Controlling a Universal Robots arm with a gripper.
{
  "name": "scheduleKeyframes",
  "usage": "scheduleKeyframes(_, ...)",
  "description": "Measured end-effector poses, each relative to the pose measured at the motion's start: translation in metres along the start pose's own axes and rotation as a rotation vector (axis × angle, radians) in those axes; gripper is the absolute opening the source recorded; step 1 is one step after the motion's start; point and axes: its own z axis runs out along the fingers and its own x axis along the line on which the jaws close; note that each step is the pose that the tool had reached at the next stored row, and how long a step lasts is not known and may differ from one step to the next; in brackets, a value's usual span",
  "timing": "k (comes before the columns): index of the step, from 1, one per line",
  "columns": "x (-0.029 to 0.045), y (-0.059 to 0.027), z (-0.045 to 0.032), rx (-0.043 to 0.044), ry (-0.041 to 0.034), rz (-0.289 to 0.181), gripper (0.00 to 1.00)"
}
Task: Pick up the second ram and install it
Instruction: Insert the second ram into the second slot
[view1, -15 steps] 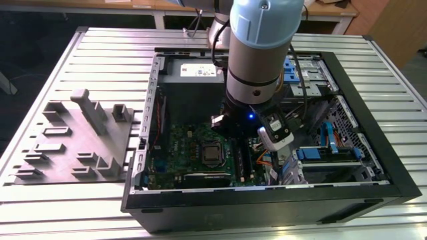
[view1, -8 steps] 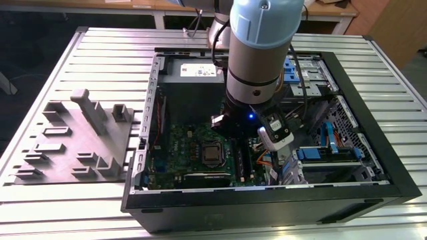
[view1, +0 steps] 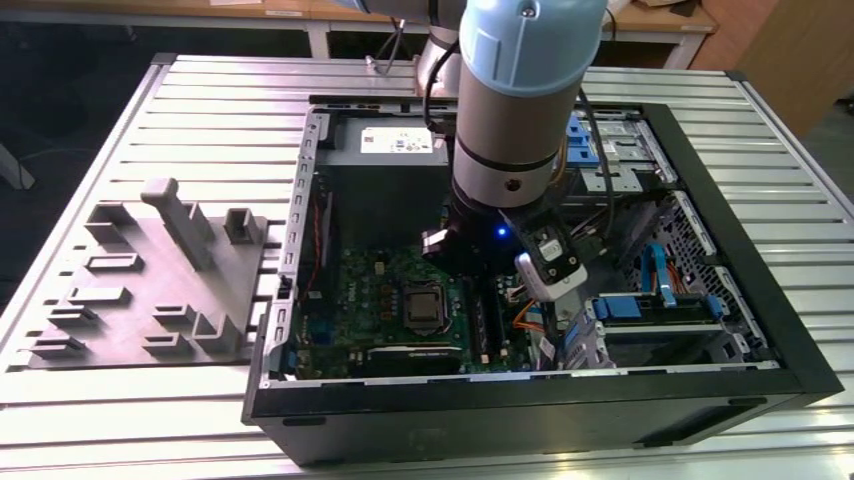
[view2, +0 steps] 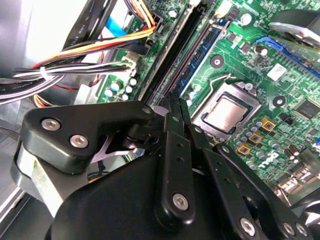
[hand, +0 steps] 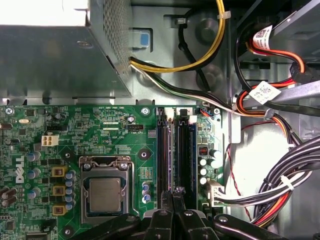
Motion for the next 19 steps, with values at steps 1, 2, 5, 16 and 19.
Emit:
scheduleKeyframes(1, 0.0000, 0.0001, 0.0000, -0.0001, -0.0001, 0.000, 0.11)
scheduleKeyframes(2, 0.0000, 0.0001, 0.0001, -0.0002, -0.0001, 0.000, 0.11)
scheduleKeyframes(5, 0.0000, 0.0002, 0.0000, -0.0001, 0.0000, 0.000, 0.11)
scheduleKeyframes(16, -0.0001, 0.0004, -0.0016, 0.0020, -0.0002, 0.000, 0.11)
scheduleKeyframes(19, 0.0000, 0.0004, -0.0005, 0.0022, -0.0001, 0.000, 0.11)
